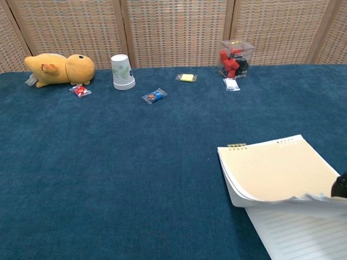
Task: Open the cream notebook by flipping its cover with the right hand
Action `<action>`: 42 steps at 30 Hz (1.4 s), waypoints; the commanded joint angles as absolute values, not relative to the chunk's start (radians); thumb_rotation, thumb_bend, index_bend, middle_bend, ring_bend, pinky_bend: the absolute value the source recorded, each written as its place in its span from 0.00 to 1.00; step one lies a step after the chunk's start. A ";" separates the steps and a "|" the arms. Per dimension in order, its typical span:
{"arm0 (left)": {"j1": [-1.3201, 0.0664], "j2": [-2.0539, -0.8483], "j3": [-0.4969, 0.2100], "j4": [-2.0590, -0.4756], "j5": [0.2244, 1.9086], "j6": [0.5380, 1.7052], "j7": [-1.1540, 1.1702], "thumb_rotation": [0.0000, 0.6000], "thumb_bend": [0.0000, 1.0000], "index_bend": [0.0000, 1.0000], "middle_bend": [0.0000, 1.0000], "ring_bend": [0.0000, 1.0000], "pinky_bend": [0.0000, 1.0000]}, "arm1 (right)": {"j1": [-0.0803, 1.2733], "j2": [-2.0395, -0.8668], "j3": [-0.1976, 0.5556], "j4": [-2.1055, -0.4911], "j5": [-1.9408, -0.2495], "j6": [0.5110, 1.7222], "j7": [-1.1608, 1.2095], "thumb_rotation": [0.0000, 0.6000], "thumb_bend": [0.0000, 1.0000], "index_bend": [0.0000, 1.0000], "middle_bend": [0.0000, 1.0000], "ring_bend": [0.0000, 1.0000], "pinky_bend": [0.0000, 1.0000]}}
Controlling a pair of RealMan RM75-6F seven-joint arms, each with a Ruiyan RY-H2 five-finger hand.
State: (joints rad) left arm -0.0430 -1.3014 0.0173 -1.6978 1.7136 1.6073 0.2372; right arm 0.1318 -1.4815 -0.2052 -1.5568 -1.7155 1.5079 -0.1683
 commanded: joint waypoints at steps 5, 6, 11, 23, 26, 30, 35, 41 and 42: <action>-0.042 -1.302 0.017 -1.699 1.715 1.608 0.239 1.00 0.14 0.00 0.00 0.00 0.05 | 0.097 -1.462 -0.236 -1.541 -1.762 1.538 -0.158 1.00 0.76 0.68 0.57 0.57 0.69; -0.042 -1.302 0.017 -1.699 1.715 1.608 0.239 1.00 0.14 0.00 0.00 0.00 0.05 | 0.093 -1.460 -0.240 -1.538 -1.771 1.544 -0.156 1.00 0.76 0.68 0.57 0.57 0.69; -0.041 -1.303 0.018 -1.699 1.719 1.611 0.239 1.00 0.14 0.00 0.00 0.00 0.05 | 0.089 -1.450 -0.234 -1.540 -1.803 1.559 -0.152 1.00 0.76 0.68 0.57 0.57 0.69; -0.039 -1.297 0.011 -1.702 1.719 1.621 0.227 1.00 0.14 0.00 0.00 0.00 0.05 | 0.176 -1.369 -0.101 -1.680 -1.860 1.507 -0.355 1.00 0.76 0.68 0.57 0.57 0.69; -0.039 -1.296 0.007 -1.699 1.711 1.620 0.220 1.00 0.14 0.00 0.00 0.00 0.05 | 0.209 -1.351 -0.047 -1.723 -1.856 1.480 -0.418 1.00 0.76 0.68 0.57 0.57 0.69; -0.043 -1.298 0.006 -1.696 1.705 1.611 0.219 1.00 0.14 0.00 0.00 0.00 0.05 | 0.241 -1.346 0.008 -1.763 -1.848 1.453 -0.477 1.00 0.76 0.68 0.58 0.57 0.69; -0.047 -1.302 0.002 -1.689 1.691 1.599 0.214 1.00 0.14 0.00 0.00 0.00 0.05 | 0.303 -1.346 0.092 -1.804 -1.787 1.379 -0.522 1.00 0.76 0.68 0.58 0.57 0.69; -0.054 -1.311 0.000 -1.674 1.676 1.581 0.206 1.00 0.14 0.00 0.00 0.00 0.05 | 0.376 -1.375 0.164 -1.797 -1.715 1.287 -0.578 1.00 0.76 0.69 0.58 0.57 0.69; -0.055 -1.311 0.000 -1.673 1.673 1.578 0.204 1.00 0.14 0.00 0.00 0.00 0.05 | 0.392 -1.381 0.176 -1.790 -1.701 1.268 -0.587 1.00 0.76 0.69 0.58 0.57 0.69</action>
